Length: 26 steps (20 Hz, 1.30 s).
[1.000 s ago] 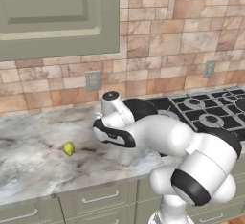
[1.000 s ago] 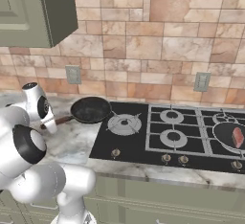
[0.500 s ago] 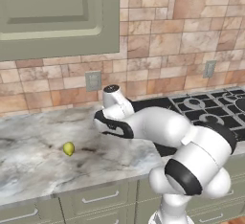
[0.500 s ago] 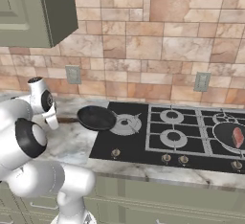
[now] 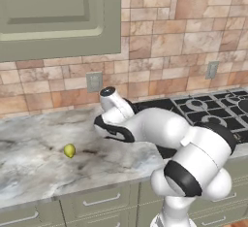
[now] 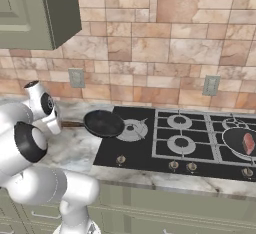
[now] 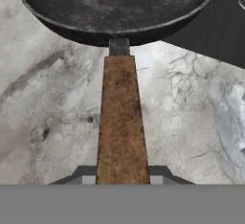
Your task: Place both pans onto different burners. Then place the lemon and the steak on different pans.
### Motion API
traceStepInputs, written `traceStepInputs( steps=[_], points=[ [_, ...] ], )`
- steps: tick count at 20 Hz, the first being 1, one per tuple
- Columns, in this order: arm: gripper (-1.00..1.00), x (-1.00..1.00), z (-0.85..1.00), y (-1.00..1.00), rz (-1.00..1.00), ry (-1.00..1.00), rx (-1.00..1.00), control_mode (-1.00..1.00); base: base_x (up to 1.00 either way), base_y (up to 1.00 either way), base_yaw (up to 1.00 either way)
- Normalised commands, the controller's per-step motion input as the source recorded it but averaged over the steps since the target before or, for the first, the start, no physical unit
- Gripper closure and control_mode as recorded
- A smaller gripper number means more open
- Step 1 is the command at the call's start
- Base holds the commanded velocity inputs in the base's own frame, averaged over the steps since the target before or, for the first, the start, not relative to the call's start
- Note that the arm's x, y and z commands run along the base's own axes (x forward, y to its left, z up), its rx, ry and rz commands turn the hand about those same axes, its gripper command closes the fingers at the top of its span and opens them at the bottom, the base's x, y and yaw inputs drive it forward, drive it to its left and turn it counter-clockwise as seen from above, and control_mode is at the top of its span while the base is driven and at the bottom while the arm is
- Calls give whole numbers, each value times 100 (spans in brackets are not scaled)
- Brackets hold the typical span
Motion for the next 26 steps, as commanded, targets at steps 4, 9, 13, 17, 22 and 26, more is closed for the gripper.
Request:
traceStepInputs(
  steps=[4, 9, 13, 17, 22, 26],
  points=[
    [100, 6, 0, 0, -7, -17, -14, -100, 0, 0, 0],
    [100, 38, 0, -16, -9, 3, -5, -100, 0, 0, 0],
    [100, 64, 0, -29, -9, 13, 0, -100, 0, 0, 0],
    [100, 59, 0, -30, -7, 12, 0, -100, 0, 0, 0],
    [100, 36, 0, -18, -3, 5, 0, -100, 0, 0, 0],
    [100, 23, -1, -14, -1, 1, 0, -100, 0, 0, 0]
  ],
)
